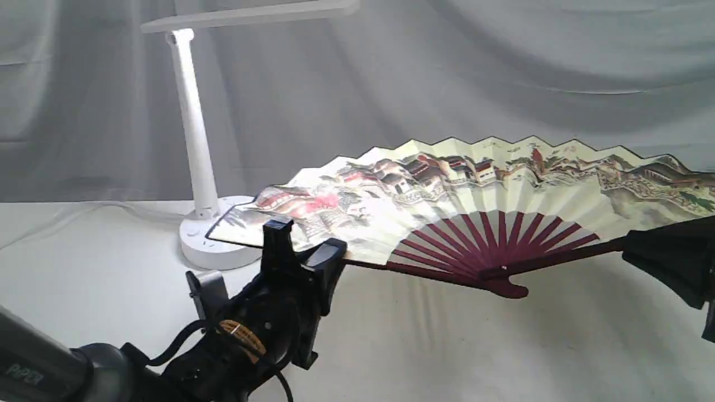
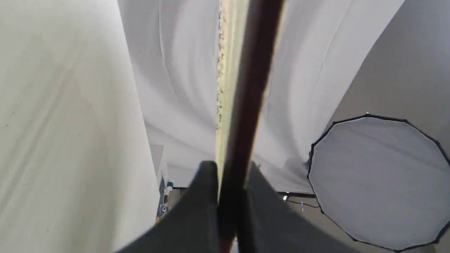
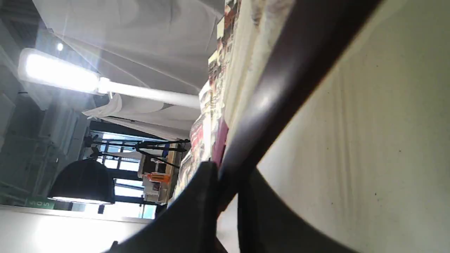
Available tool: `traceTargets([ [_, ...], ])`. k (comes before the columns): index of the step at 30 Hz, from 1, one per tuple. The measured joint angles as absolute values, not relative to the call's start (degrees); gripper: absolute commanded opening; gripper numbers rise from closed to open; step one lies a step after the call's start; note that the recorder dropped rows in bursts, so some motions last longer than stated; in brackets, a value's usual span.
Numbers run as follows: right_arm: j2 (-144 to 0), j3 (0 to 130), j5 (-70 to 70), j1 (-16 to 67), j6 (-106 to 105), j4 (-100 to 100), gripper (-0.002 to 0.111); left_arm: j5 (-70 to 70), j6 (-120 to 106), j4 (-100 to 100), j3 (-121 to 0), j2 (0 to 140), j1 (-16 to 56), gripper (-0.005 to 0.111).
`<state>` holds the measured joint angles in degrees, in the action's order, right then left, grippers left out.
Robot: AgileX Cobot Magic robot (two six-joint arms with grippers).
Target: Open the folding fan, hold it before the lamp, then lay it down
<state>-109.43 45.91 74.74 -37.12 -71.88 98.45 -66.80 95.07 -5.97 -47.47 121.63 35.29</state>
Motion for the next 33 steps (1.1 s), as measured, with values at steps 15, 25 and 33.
traceTargets([
  [15,-109.43,45.90,74.74,-37.63,-71.29,97.90,0.000,-65.99,98.12,-5.97,-47.47,121.59,35.38,0.000],
  [25,-109.43,45.90,74.74,-36.46,-68.62,97.71,0.000,-64.45,96.00,-8.59,-44.26,116.41,35.65,0.000],
  [33,-109.43,45.90,74.74,-31.50,-68.02,100.31,0.000,-64.31,95.61,-13.47,-40.32,113.03,35.53,0.000],
])
